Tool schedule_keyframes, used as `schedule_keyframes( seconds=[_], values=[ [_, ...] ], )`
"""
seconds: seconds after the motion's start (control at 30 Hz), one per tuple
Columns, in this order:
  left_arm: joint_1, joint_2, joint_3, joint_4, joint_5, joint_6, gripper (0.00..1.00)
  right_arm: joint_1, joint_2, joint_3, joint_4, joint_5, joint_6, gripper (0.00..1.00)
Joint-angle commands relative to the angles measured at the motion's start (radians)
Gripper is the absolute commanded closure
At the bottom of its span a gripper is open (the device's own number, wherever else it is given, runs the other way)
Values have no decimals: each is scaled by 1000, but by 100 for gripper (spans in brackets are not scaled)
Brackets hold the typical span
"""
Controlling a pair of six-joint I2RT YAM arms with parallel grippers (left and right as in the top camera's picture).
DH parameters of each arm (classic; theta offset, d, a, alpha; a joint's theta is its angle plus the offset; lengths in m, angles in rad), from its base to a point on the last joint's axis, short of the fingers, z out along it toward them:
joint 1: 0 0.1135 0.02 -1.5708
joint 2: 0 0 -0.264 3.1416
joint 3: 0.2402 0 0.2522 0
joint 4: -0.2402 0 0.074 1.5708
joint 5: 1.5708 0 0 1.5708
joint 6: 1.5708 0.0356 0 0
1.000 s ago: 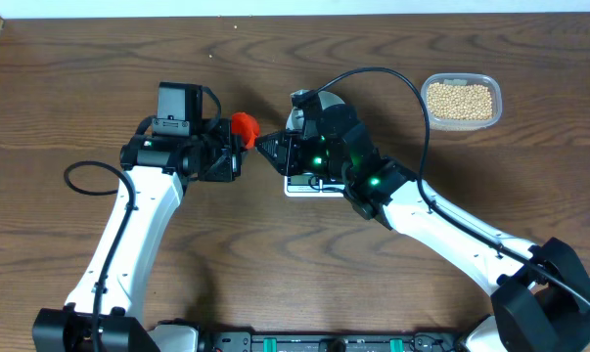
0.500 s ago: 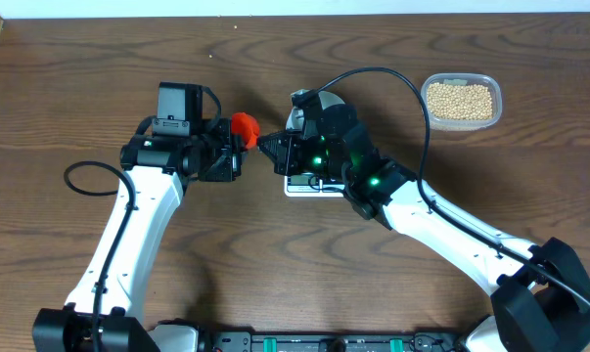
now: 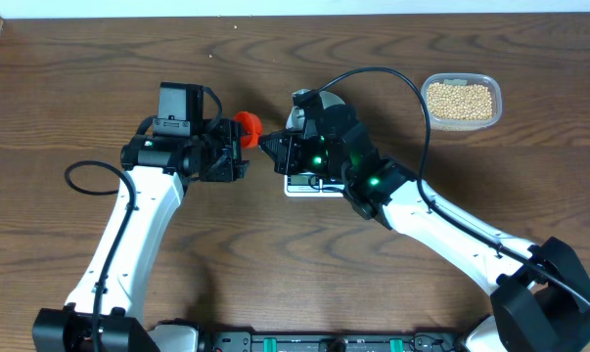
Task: Scoop item into bowl and weigh 50g on scale
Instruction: 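Close the right gripper on the handle and open the left gripper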
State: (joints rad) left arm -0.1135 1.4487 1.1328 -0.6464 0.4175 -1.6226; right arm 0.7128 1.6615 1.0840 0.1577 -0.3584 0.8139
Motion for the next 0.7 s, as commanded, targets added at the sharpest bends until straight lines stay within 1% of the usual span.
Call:
schedule_keyframes(
  seconds=[0.0, 0.07, 0.23, 0.33, 0.67],
  values=[
    [-4, -5, 3, 2, 1, 5, 47, 0, 7, 15, -18, 36, 0, 99],
    [-4, -5, 3, 2, 1, 5, 46, -9, 7, 15, -31, 39, -8, 99],
    [-4, -5, 3, 13, 1, 6, 45, -36, 7, 15, -50, 39, -44, 99],
    [-4, -5, 3, 17, 1, 30, 45, -52, 7, 15, -61, 39, -63, 99],
    [-4, -5, 3, 93, 1, 253, 44, -113, 7, 15, -87, 19, -130, 99]
  ],
)
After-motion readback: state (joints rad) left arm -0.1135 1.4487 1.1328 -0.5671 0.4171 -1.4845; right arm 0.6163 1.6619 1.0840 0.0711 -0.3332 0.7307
